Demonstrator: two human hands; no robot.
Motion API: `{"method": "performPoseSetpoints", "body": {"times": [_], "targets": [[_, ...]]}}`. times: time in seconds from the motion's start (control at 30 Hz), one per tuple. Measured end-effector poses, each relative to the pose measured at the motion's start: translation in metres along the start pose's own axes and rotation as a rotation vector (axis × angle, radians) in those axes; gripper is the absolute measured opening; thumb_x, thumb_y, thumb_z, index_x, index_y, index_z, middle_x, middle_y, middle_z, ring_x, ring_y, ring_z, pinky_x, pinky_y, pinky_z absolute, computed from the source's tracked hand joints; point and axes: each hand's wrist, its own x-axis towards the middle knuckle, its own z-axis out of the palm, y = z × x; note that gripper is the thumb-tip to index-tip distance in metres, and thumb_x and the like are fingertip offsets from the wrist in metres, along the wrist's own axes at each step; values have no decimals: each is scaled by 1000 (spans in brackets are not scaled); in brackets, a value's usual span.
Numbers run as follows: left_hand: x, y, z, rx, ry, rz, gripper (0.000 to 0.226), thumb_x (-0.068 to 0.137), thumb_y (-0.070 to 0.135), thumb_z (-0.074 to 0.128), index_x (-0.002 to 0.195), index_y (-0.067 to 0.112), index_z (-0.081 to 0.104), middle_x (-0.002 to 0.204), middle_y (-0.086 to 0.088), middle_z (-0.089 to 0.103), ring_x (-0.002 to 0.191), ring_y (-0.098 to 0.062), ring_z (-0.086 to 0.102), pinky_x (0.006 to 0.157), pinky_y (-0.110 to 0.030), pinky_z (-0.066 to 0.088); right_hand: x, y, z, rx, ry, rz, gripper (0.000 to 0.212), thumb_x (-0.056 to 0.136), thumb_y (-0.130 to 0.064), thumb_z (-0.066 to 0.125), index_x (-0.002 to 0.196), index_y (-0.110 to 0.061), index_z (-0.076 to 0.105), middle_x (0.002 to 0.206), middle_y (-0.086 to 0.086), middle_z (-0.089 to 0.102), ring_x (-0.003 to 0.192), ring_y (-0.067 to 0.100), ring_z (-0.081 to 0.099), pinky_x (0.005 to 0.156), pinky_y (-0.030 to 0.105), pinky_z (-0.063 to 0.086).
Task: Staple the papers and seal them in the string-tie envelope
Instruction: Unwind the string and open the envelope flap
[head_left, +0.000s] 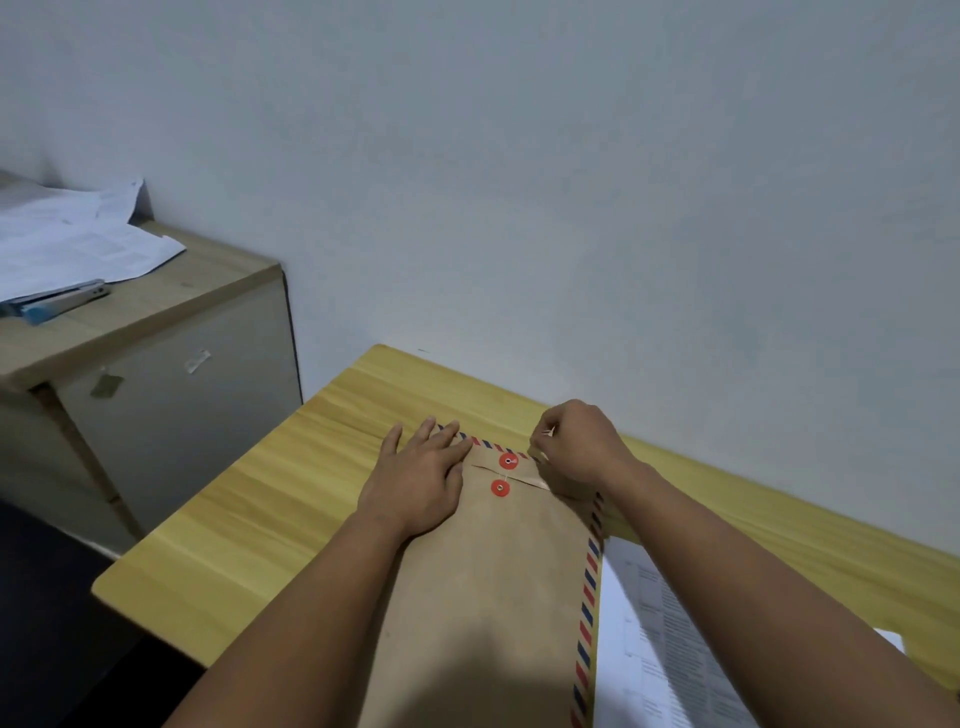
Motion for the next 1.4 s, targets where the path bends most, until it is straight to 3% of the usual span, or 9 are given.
{"method": "performPoseSetpoints", "body": {"times": [0.17, 0.33, 0.5, 0.63, 0.8, 1.03, 1.13, 1.27, 1.4], "targets": [[2, -2, 1, 11, -8, -1, 51, 103, 38, 29, 155, 39, 33, 167, 12, 22, 156, -14, 7, 125, -54, 2, 5, -23, 12, 399, 2, -26, 15, 96, -13, 71, 83, -10, 78, 86, 1, 77, 84, 15, 72, 73, 25, 52], [1, -2, 2, 14, 9, 11, 51, 103, 37, 31, 154, 40, 34, 167, 12, 23, 156, -14, 8, 124, -54, 4, -17, -36, 18, 950, -356, 33, 12, 101, -1, 63, 90, 1, 64, 88, 25, 77, 84, 42, 70, 65, 35, 50], [1, -3, 2, 8, 12, 8, 50, 104, 37, 31, 155, 39, 34, 167, 12, 23, 156, -13, 8, 125, -52, 3, -33, -21, 9, 681, -510, 14, 8, 98, -3, 64, 91, -2, 66, 67, 13, 65, 62, 28, 64, 65, 36, 57], [-1, -1, 2, -52, 55, 1, 51, 104, 37, 34, 155, 39, 32, 166, 12, 26, 156, -13, 11, 125, -50, 4, -29, -6, -7, 225, -385, -53, 9, 87, -9, 67, 79, -6, 71, 84, 9, 78, 76, 20, 73, 82, 42, 61], [-3, -1, 2, -137, 119, 29, 46, 102, 35, 44, 147, 37, 36, 167, 9, 21, 156, -16, 9, 126, -50, 10, -15, 2, -22, 52, -198, -127, 9, 85, -16, 66, 79, -11, 70, 78, -6, 70, 74, 7, 61, 67, 26, 50], [-2, -6, 5, -149, 206, 71, 14, 97, 35, 55, 111, 34, 51, 169, -3, 11, 157, -24, 4, 122, -46, 25, 9, 1, -24, -94, -86, -303, 11, 87, -21, 65, 77, -23, 64, 75, -12, 64, 72, 4, 58, 68, 28, 44], [-3, -4, 3, -168, 215, 59, 13, 96, 33, 57, 108, 31, 51, 168, -1, 14, 157, -24, 3, 121, -45, 26, 16, -3, -25, 82, -14, -243, 12, 90, -17, 65, 82, -16, 74, 79, -7, 72, 76, 10, 66, 70, 28, 54], [-3, -5, 2, -160, 244, 81, 8, 94, 30, 60, 98, 30, 54, 163, -1, 25, 155, -24, 8, 117, -50, 33, 23, -4, -34, 566, 105, 46, 12, 94, -10, 68, 88, -5, 77, 79, 9, 77, 68, 15, 71, 62, 26, 54], [-4, -8, 6, -104, 243, 106, 17, 98, 39, 56, 112, 35, 65, 168, 0, 17, 157, -24, -3, 120, -44, 23, 21, 10, -41, 922, 127, 300, 10, 98, -2, 67, 100, 7, 72, 83, 18, 73, 63, 21, 68, 56, 27, 56]]}}
